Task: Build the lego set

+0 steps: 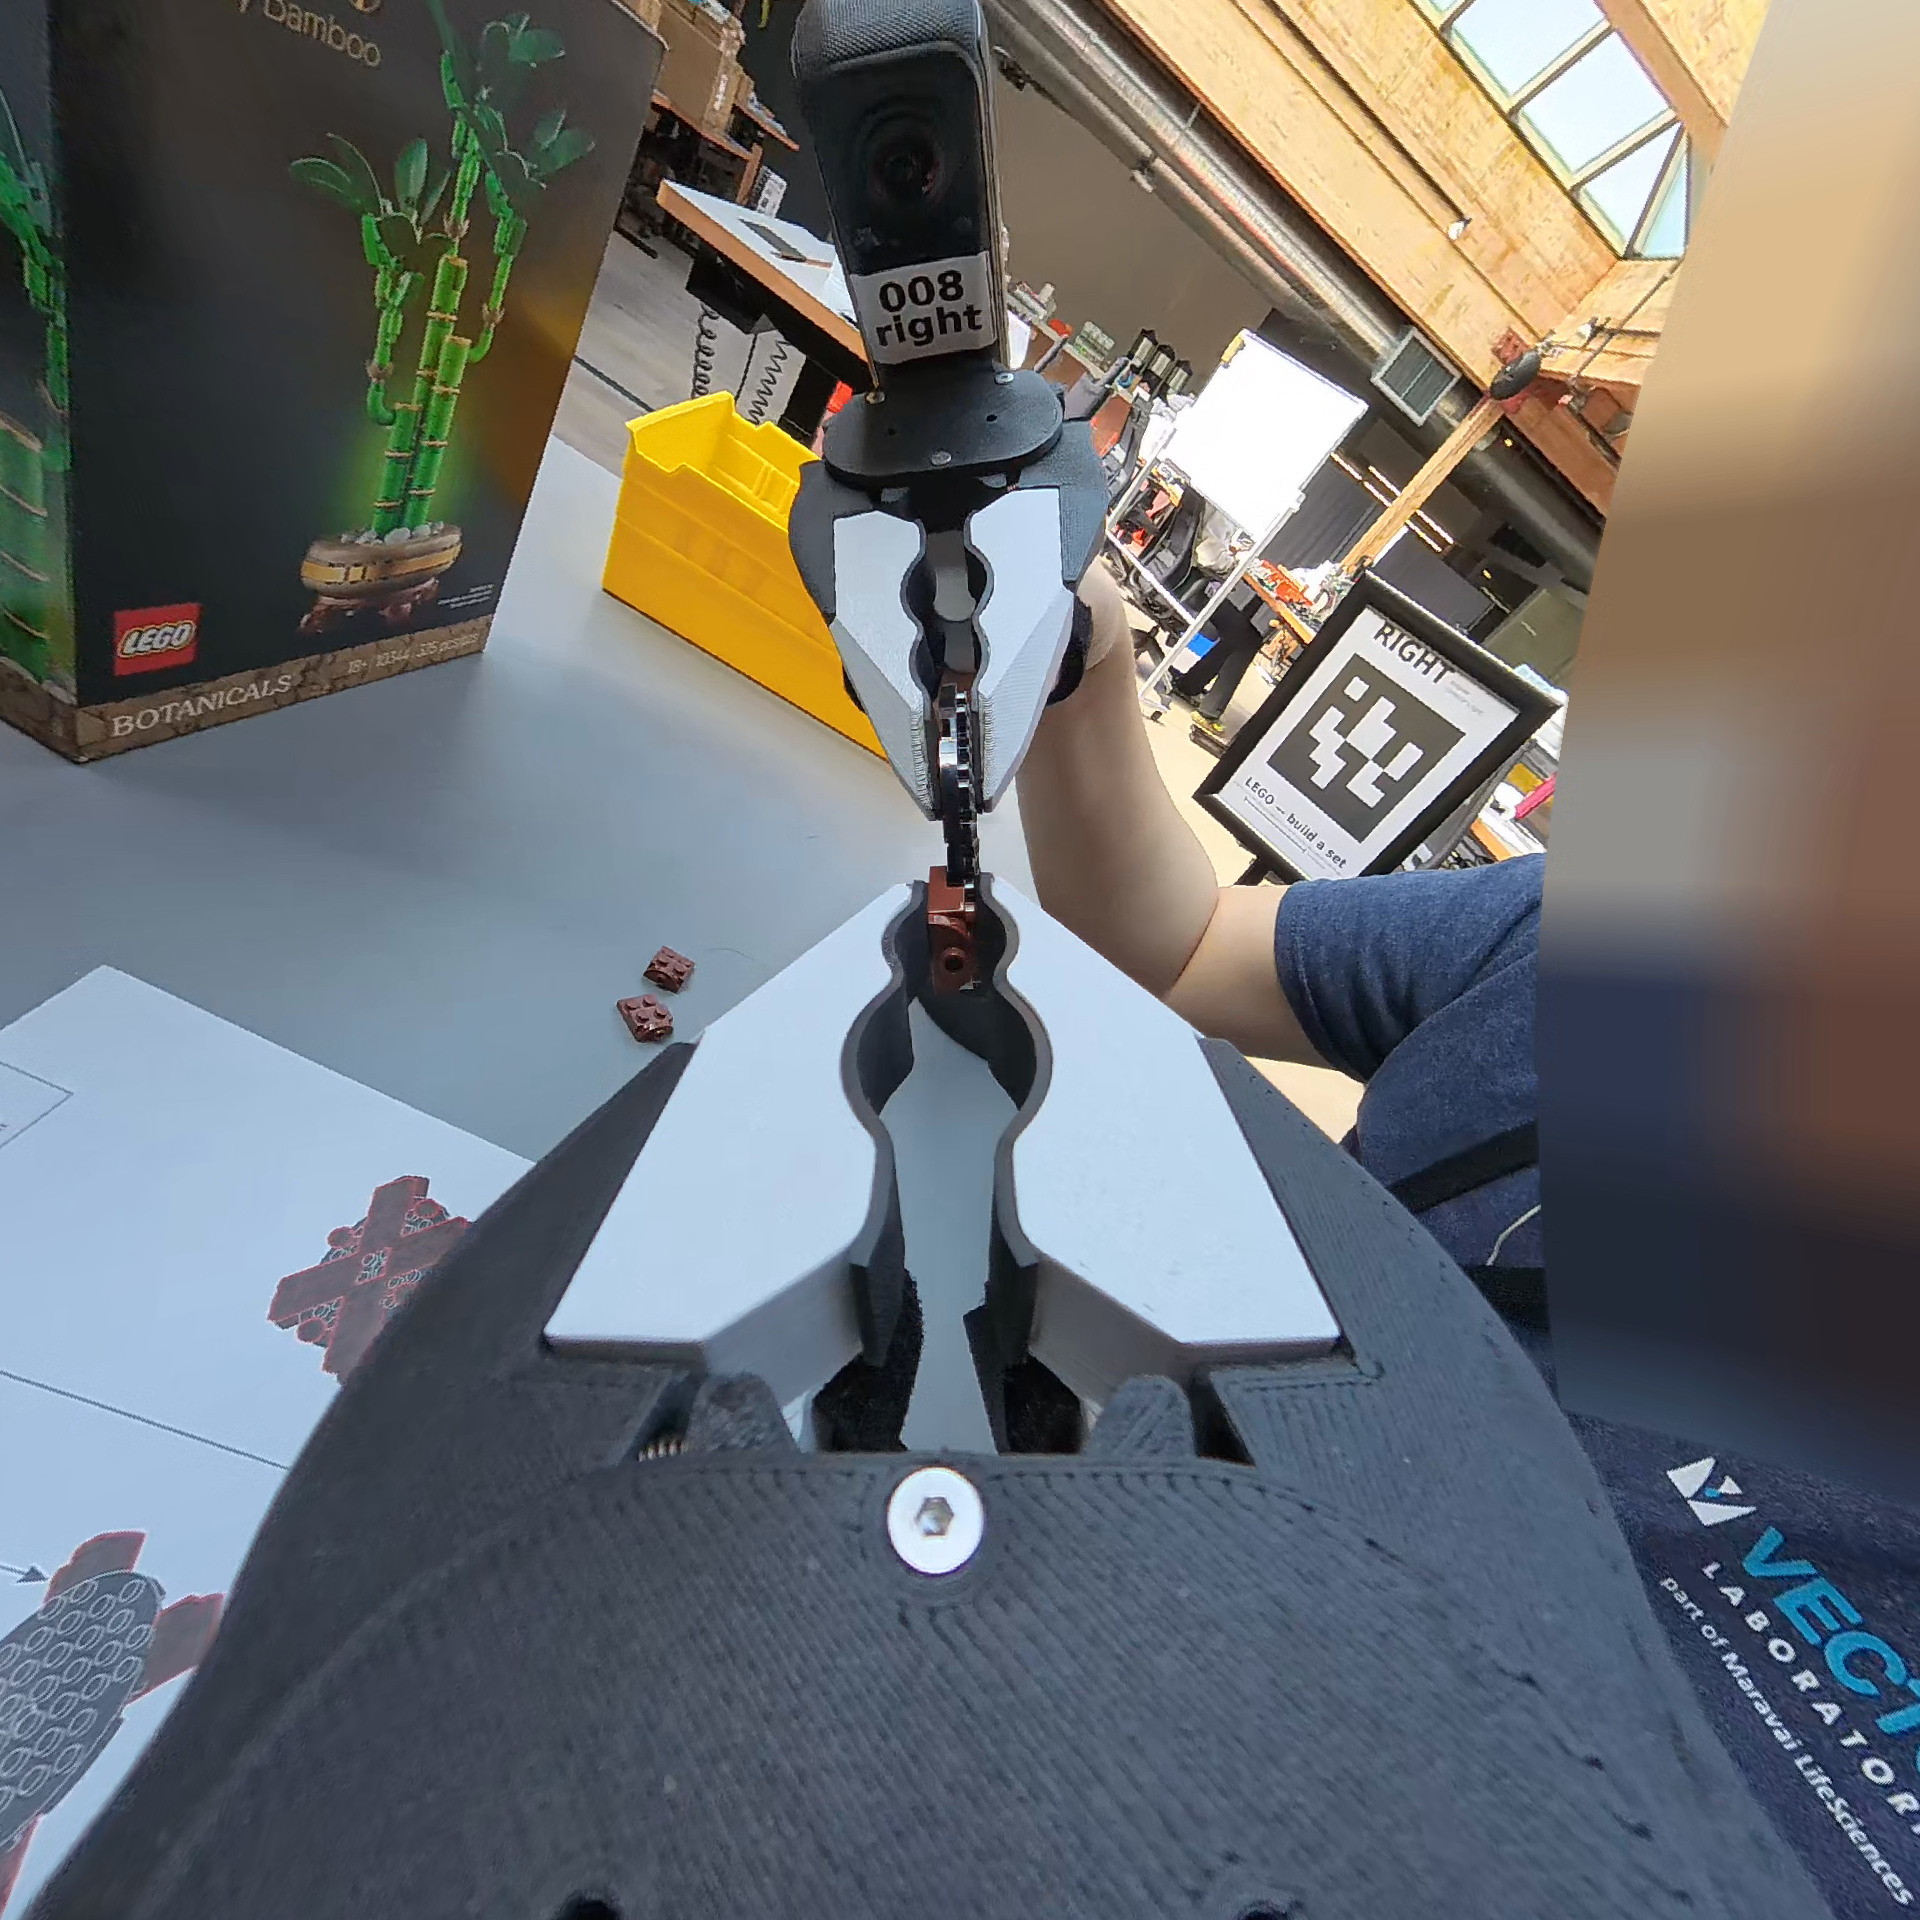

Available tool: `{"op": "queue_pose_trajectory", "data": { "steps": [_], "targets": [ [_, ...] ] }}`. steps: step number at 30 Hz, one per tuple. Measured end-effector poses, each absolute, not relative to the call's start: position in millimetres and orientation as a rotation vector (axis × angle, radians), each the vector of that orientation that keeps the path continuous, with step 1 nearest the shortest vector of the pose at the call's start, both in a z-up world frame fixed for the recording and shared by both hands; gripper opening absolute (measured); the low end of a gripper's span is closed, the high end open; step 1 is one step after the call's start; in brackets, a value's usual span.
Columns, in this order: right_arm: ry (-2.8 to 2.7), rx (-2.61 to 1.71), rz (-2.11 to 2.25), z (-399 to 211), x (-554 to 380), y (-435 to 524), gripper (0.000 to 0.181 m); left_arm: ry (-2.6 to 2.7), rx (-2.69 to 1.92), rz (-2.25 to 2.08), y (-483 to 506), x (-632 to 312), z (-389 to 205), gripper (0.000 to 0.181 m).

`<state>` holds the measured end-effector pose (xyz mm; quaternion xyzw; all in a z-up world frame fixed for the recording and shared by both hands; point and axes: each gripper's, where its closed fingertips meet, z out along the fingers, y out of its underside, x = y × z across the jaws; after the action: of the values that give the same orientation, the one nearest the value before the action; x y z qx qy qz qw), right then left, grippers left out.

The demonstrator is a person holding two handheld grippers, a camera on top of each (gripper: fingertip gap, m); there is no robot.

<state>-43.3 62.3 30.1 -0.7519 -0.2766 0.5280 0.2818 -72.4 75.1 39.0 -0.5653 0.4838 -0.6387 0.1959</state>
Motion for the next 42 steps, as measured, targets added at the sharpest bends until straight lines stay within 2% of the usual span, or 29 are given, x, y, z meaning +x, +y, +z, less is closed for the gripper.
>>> {"op": "queue_pose_trajectory", "data": {
  "steps": [1,4,5,6,7,9,12,14,16,21,22,24,25,29,35,42],
  "targets": [
    [-0.740,-2.012,1.419,30,-43,63,0.007,1.347,-1.592,-1.798,75,-72,39,0.005],
    [-0.733,-2.003,1.429,31,-42,63,0.007,1.303,-1.603,-1.851,77,-70,39,0.005],
    [-0.729,-2.001,1.425,31,-41,64,0.007,1.311,-1.615,-1.844,76,-69,37,0.010],
    [-0.723,-1.995,1.422,32,-41,65,0.007,1.339,-1.637,-1.831,73,-67,32,0.029],
    [-0.721,-1.990,1.425,33,-40,65,0.007,1.379,-1.645,-1.822,68,-66,29,0.033],
    [-0.723,-1.984,1.433,34,-40,64,0.007,1.393,-1.599,-1.811,64,-64,30,0.006],
    [-0.735,-1.980,1.434,35,-40,63,0.007,1.369,-1.591,-1.844,65,-64,32,0.006],
    [-0.747,-1.989,1.412,32,-39,64,0.007,1.315,-1.587,-1.885,69,-63,36,0.021],
    [-0.753,-1.969,1.441,35,-41,62,0.007,1.305,-1.566,-1.920,69,-65,39,0.006],
    [-0.769,-1.900,1.424,42,-42,65,0.008,1.320,-1.546,-1.871,71,-67,42,0.005],
    [-0.756,-1.852,1.413,48,-40,68,0.012,1.300,-1.540,-1.877,73,-69,45,0.006],
    [-0.703,-1.793,1.327,57,-29,79,0.034,1.257,-1.543,-1.896,80,-73,51,0.005],
    [-0.684,-1.764,1.287,62,-22,83,0.035,1.235,-1.541,-1.904,83,-75,55,0.005],
    [-0.622,-1.665,1.274,81,-4,86,0.030,1.228,-1.538,-1.873,86,-82,62,0.005],
    [-0.679,-1.668,1.336,76,-25,81,0.018,1.213,-1.602,-1.844,88,-82,59,0.005],
    [-0.667,-1.721,1.418,60,-42,85,0.017,1.234,-1.636,-1.858,84,-80,53,0.005]
  ]
}}
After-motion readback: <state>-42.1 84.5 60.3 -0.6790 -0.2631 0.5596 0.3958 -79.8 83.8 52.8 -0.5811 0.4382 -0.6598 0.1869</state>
